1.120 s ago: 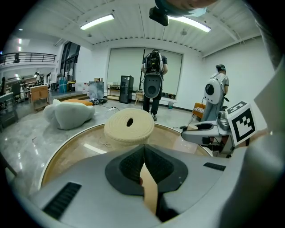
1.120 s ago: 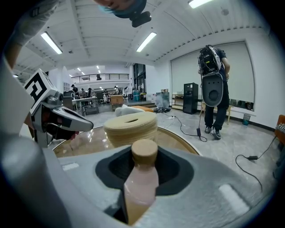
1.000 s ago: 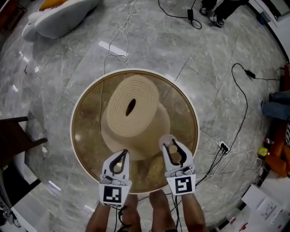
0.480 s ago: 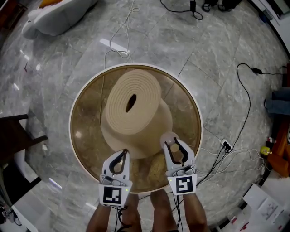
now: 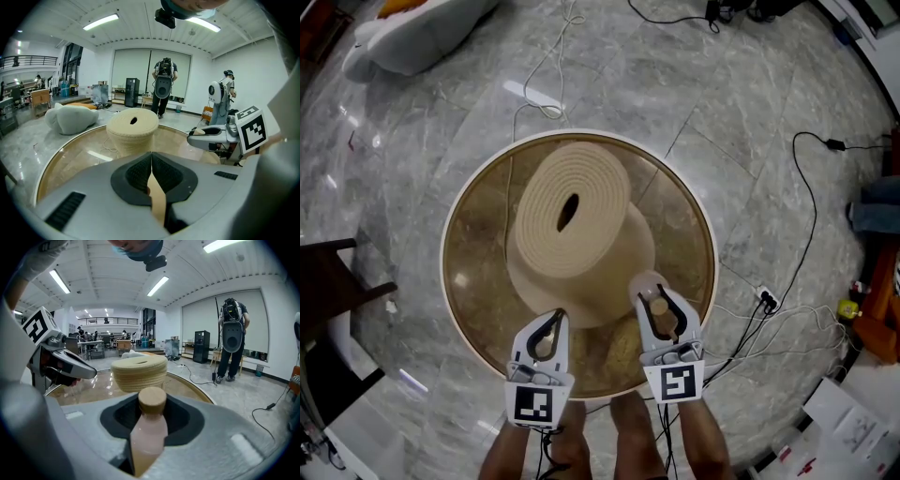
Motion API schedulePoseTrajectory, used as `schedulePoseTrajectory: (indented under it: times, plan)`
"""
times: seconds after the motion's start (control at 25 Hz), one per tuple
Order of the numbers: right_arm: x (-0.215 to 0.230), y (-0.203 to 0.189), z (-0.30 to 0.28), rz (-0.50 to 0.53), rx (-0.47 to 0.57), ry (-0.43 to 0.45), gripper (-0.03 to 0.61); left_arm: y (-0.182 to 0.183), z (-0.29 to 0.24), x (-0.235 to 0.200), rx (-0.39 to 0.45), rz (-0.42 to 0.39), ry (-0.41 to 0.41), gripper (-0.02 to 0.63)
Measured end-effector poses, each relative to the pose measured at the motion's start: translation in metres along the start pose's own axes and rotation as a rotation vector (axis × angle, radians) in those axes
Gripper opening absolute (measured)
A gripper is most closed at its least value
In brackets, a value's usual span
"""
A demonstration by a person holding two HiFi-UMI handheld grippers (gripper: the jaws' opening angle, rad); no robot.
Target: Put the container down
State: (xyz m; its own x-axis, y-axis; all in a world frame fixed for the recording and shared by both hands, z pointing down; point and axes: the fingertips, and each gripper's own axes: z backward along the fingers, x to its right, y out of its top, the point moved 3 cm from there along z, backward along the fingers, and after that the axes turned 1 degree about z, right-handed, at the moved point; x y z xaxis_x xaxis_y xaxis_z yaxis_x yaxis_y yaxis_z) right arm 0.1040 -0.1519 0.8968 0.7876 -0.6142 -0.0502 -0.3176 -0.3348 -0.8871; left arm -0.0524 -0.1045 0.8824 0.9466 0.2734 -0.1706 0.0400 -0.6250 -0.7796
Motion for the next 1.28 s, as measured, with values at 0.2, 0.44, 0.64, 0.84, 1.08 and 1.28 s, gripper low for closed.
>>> schedulePoseTrajectory:
  times: [0.2, 0.44, 0.64, 0.84, 1.08, 1.28]
  plan:
    - [-0.001, -0.003, 0.000, -0.010, -0.023, -0.003, 0.133, 0.002, 0.002, -0.003, -0.002, -0.004, -0.004, 0.020]
    - [-0.008, -0.004, -0.004, -0.053, -0.071, 0.051, 0.314, 0.012, 0.008, -0.006, 0.009, -0.013, -0.001, 0.020]
    - [-0.008, 0.005, -0.002, -0.045, -0.076, 0.035, 0.325, 0.022, 0.013, -0.007, 0.022, -0.023, 0.000, 0.020]
    - [-0.002, 0.024, 0.004, -0.048, -0.064, 0.034, 0.325, 0.037, 0.020, -0.008, 0.033, -0.031, 0.001, 0.020]
    - [0.004, 0.064, 0.022, -0.067, -0.038, 0.018, 0.324, 0.078, 0.042, -0.005, 0.072, -0.044, 0.003, 0.020]
    - [0.020, 0.124, 0.049, -0.083, 0.011, -0.028, 0.272, 0.135, 0.071, -0.001, 0.124, -0.102, 0.001, 0.020]
